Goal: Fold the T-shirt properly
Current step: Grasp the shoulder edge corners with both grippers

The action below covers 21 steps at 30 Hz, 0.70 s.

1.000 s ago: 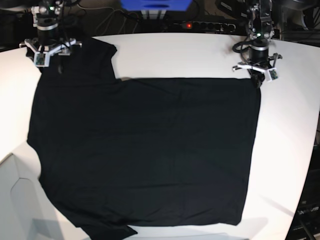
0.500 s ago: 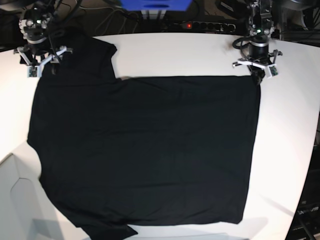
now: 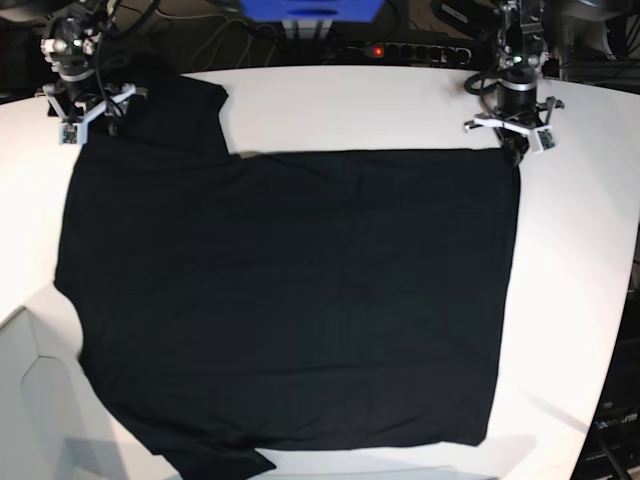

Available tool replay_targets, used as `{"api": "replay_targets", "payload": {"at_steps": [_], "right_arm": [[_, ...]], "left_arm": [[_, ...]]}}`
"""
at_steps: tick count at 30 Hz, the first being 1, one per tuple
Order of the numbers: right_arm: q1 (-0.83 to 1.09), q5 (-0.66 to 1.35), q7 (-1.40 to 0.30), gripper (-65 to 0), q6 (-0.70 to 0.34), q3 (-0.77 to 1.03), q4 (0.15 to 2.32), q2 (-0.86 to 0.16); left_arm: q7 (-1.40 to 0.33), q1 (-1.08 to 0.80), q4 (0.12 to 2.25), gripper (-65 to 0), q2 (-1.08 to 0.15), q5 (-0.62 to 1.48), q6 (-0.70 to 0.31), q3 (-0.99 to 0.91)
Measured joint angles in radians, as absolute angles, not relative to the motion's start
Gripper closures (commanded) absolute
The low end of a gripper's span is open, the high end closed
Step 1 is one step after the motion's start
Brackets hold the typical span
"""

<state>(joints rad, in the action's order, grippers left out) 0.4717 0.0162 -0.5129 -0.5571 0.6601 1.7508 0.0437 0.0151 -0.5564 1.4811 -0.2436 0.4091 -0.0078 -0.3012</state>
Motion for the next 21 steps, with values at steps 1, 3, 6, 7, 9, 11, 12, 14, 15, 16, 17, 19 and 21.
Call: {"api": "replay_targets", "payload": {"at_steps": [1, 3, 6, 7, 9, 11, 12, 14, 15, 16, 17, 19, 21], "right_arm": [[0.471, 0.017, -0.513, -36.4, -0.557, 0.659, 1.748, 0.038], [0.471, 0.028, -0.501, -28.9, -0.574, 0.659, 1.734, 0.035], [0.465, 0.041, -0.482, -11.3, -0.658, 0.666, 1.707, 0.031], [0.46, 0.04, -0.484, -5.1, -0.677, 0.667, 1.705, 0.031], [0.454, 0.038, -0.485, 0.0, -0.68, 0.667, 1.703, 0.032], [0.452, 0.037, -0.485, 0.0, -0.681, 0.667, 1.707, 0.033], [0.452, 0.033, -0.487, 0.0, -0.681, 0.667, 1.711, 0.033], [0.452, 0.02, -0.516, 0.0, -0.684, 0.666, 1.735, 0.036], [0.453, 0.003, -0.533, 0.0, -0.684, 0.665, 1.753, 0.037], [0.457, -0.007, -0.548, 0.0, -0.685, 0.665, 1.773, 0.039], [0.463, -0.011, -0.552, 0.0, -0.685, 0.665, 1.794, 0.042], [0.466, -0.011, -0.554, 0.0, -0.685, 0.665, 1.831, 0.045], [0.464, -0.006, -0.55, 0.0, -0.685, 0.665, 1.869, 0.045]], "left_arm": [[0.015, -0.556, 1.481, -0.1, -0.243, 0.409, -0.008, -0.301], [0.009, -0.557, 1.481, -0.1, -0.241, 0.409, -0.013, -0.315], [0.003, -0.557, 1.479, -0.1, -0.241, 0.409, -0.014, -0.334], [0.004, -0.56, 1.479, -0.1, -0.241, 0.409, -0.013, -0.336], [0.006, -0.57, 1.481, -0.1, -0.24, 0.409, -0.015, -0.344], [0.003, -0.572, 1.481, -0.1, -0.241, 0.409, -0.015, -0.35], [0.004, -0.573, 1.481, -0.1, -0.241, 0.409, -0.015, -0.351], [0.0, -0.573, 1.483, -0.1, -0.241, 0.409, -0.014, -0.351], [-0.009, -0.573, 1.491, -0.1, -0.24, 0.409, -0.01, -0.351], [-0.022, -0.573, 1.5, -0.1, -0.24, 0.409, -0.009, -0.351], [-0.027, -0.575, 1.508, -0.1, -0.24, 0.409, -0.009, -0.351], [-0.027, -0.584, 1.531, -0.1, -0.238, 0.409, -0.006, -0.35], [-0.029, -0.593, 1.56, -0.1, -0.238, 0.409, -0.003, -0.35]]}}
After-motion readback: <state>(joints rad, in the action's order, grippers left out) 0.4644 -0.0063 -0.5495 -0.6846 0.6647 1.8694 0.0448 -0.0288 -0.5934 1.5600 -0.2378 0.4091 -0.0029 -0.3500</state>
